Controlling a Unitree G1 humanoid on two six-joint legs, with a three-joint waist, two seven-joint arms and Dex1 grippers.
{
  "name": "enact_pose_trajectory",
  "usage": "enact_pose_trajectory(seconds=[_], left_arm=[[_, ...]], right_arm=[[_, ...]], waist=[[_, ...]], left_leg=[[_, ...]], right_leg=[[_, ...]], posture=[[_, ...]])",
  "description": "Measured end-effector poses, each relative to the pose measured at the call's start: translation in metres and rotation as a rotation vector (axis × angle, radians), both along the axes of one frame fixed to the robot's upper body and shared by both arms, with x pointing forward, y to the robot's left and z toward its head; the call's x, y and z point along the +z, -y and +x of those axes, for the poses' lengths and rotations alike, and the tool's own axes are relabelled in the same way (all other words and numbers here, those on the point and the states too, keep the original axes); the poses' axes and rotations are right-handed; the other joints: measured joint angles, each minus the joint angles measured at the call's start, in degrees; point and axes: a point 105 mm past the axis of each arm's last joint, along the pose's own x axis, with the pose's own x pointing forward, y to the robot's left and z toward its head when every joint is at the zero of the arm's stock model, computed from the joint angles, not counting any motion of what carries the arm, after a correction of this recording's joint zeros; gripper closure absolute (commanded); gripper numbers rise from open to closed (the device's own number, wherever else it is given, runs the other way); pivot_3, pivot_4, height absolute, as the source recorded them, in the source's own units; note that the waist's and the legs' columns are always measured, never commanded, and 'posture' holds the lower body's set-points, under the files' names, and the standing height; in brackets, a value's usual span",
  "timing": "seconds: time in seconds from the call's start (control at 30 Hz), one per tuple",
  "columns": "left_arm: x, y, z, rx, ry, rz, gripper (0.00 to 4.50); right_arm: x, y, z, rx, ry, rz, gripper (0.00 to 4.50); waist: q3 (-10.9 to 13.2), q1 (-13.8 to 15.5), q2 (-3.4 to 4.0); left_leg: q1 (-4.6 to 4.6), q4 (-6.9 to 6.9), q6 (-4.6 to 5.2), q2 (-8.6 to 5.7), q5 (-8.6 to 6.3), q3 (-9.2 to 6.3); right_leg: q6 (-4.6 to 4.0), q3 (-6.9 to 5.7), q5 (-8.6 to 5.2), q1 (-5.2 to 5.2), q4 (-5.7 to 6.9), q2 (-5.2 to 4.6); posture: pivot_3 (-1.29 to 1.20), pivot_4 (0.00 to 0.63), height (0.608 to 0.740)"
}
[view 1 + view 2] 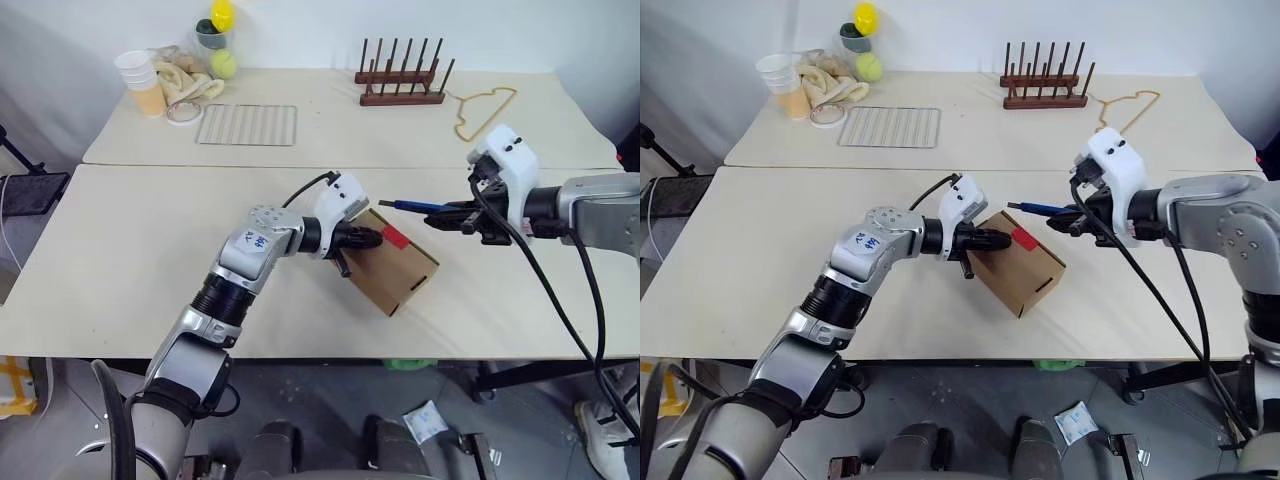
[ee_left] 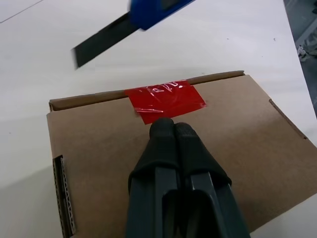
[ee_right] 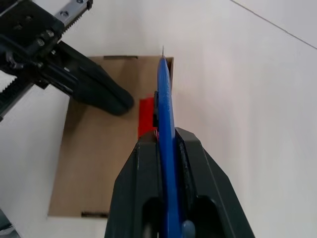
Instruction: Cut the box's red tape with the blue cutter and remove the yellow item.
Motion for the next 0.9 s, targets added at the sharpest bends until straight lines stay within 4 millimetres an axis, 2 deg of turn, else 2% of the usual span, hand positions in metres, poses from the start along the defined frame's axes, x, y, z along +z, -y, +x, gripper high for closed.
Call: enact_pose_trajectory(seconds=[0.33, 0.77, 0.9], left_arm=[[0.0, -0.001, -0.002, 0.008, -0.006, 0.01, 4.48], [0.0, -0.003, -0.004, 0.007, -0.008, 0.019, 4.48], [0.0, -0.003, -0.004, 0.008, -0.009, 0.02, 4.48]], right_arm=[[-0.012, 0.004, 0.005, -0.034, -0.02, -0.043, 4.43], [-0.027, 0.006, 0.002, -0.031, -0.079, -0.043, 4.43], [-0.021, 0.009, 0.005, -0.046, -0.054, -0.041, 4.43]], waist=[[0.0, -0.1, 0.0], [0.0, -0.1, 0.01], [0.0, -0.2, 0.01]], left_leg=[[0.01, 0.0, 0.0, 0.01, 0.0, 0.17], [0.01, 0.01, 0.0, 0.01, 0.0, 0.18], [0.02, 0.02, -0.01, 0.02, 0.01, 0.19]], right_leg=[[0.0, 0.0, 0.0, 0.0, 0.02, 0.01], [0.01, 0.01, 0.0, 0.0, 0.03, 0.0], [0.01, 0.01, 0.0, 0.0, 0.04, 0.01]], posture=[[0.0, 0.15, 0.74], [0.0, 0.15, 0.74], [0.0, 0.15, 0.74]])
